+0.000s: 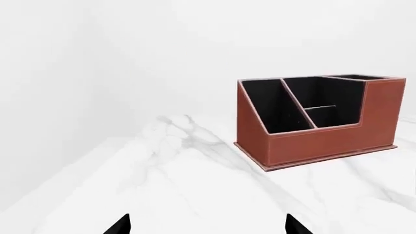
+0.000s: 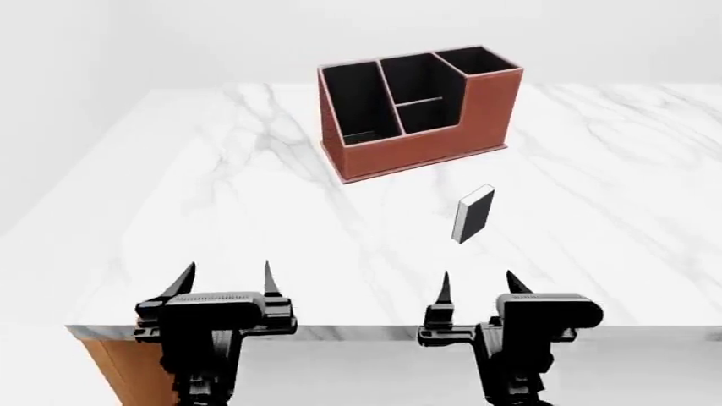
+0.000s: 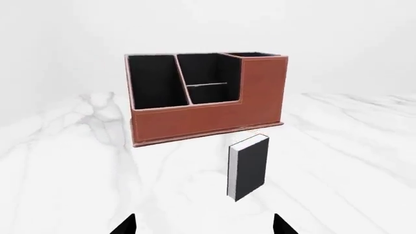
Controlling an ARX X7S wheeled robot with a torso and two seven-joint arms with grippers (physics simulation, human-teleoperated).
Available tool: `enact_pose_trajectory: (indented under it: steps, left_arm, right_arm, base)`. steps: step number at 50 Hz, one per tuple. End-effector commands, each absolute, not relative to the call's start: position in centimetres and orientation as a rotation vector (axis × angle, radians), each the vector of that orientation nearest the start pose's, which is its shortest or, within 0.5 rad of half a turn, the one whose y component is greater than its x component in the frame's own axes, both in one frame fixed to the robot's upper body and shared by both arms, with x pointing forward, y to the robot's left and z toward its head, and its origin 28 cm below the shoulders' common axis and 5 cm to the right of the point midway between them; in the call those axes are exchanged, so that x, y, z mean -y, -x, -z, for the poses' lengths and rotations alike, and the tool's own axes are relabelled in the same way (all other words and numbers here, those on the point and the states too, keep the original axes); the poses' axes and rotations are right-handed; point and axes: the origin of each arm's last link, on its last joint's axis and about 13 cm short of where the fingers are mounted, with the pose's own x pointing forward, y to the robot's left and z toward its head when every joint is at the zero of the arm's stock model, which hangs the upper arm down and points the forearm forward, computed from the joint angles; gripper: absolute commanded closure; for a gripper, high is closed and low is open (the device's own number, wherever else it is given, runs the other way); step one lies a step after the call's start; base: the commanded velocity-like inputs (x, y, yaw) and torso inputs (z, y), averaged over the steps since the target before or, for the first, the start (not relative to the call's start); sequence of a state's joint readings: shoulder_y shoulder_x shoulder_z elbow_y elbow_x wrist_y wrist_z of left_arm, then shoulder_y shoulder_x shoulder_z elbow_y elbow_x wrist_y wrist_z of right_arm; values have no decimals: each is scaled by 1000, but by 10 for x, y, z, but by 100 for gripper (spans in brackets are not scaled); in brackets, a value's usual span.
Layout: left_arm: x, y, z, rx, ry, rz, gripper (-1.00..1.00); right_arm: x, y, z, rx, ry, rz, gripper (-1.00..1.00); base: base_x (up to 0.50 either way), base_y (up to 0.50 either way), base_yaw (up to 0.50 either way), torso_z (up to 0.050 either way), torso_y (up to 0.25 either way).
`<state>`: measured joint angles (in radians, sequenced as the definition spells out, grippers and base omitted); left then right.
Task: Pick up the book and place it in the left compartment of the caddy.
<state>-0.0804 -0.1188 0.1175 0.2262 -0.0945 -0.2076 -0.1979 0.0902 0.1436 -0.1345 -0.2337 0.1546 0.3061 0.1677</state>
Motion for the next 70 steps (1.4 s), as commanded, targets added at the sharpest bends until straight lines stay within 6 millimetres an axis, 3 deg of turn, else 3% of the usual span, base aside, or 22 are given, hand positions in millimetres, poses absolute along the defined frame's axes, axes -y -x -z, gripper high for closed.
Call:
enact_pose_trajectory:
  steps: [1,5,16,55,60,70]
  left_arm:
    - [-208,-232,-167,245,-9,-94,-100]
    - [-209,-235,-172,250,-11,-107,-100]
    - [-214,-240,-170,249,-1,-143,-100]
    - [-217,-244,-157,233,-2,-166,-100]
    - [-217,-244,-156,229,0,-167,-100]
    - [-218,-246,-156,228,0,-171,-100]
  right_arm:
    - [101,-221,-156,120,106,-19,-100]
    - [101,-219,-170,155,140,-30,-100]
    - [101,-218,-175,168,152,-28,-100]
    - [101,-223,-169,158,135,-37,-100]
    - [100,-224,-167,147,208,-4,-100]
    - [99,-224,-168,167,167,-11,-100]
  base:
    - [457,0,0,0,0]
    - [500,0,0,0,0]
    - [500,0,0,0,0]
    - [500,0,0,0,1]
    - [0,100,0,0,2]
    - [0,300,0,0,0]
